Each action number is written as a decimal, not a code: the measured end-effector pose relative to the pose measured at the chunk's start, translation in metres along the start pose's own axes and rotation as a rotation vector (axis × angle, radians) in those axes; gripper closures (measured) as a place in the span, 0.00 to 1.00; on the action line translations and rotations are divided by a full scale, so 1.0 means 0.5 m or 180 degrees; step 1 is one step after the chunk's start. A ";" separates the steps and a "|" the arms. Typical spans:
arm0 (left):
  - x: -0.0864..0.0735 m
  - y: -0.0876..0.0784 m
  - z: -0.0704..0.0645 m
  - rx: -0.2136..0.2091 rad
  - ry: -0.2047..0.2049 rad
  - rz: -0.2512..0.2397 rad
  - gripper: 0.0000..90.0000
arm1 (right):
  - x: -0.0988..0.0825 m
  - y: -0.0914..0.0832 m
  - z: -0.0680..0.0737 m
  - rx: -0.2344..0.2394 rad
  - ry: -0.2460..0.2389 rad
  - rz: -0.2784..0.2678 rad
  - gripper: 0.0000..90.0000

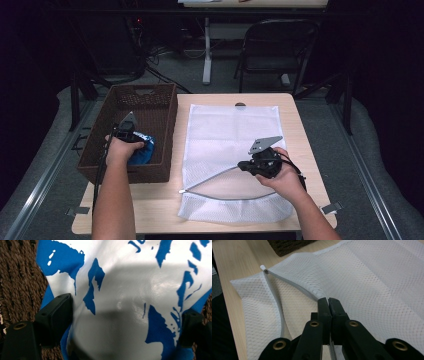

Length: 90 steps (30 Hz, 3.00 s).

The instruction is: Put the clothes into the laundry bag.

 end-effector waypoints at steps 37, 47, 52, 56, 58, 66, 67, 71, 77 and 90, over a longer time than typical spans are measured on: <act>0.008 -0.010 0.035 -0.0057 -0.0149 -0.0134 0.55 | -0.001 0.000 0.000 0.0002 0.0002 -0.0001 0.98; 0.010 -0.016 0.034 -0.0053 -0.0135 -0.0167 0.62 | -0.001 0.001 0.000 -0.0001 0.0009 0.0009 0.98; 0.013 -0.022 0.033 -0.0084 -0.0114 -0.0236 0.64 | -0.001 0.001 0.000 0.0000 0.0003 0.0004 0.98; 0.017 -0.030 0.029 -0.0173 -0.0122 -0.0307 0.64 | -0.001 0.001 0.000 -0.0002 0.0002 0.0004 0.98; 0.019 -0.034 0.028 -0.0191 -0.0098 -0.0318 0.64 | -0.001 0.001 -0.001 -0.0002 0.0003 0.0004 0.98; 0.027 -0.065 0.025 -0.0257 -0.0027 -0.0427 0.64 | -0.003 0.003 -0.001 0.0005 0.0005 0.0012 0.98; 0.029 -0.071 0.025 -0.0262 -0.0023 -0.0451 0.64 | -0.003 0.003 -0.002 0.0004 0.0014 0.0011 0.98; 0.033 -0.092 0.024 -0.0302 0.0000 -0.0513 0.64 | -0.003 0.004 -0.001 0.0001 0.0023 0.0010 0.98; 0.035 -0.113 0.018 -0.0384 0.0021 -0.0562 0.64 | -0.003 0.005 0.000 0.0012 0.0021 0.0026 0.98; 0.040 -0.165 0.001 -0.0452 0.0152 -0.0690 0.64 | -0.003 0.005 0.000 0.0016 0.0022 0.0022 0.98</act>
Point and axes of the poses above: each handheld gripper's, and its own axes: y roughly forward along the jaws, x roughly out of its top, z roughly to its left, the point moved 9 cm from there along y, roughly forward along the jaws, and after that the axes turned 11 degrees about -y, right-handed, at the moved point
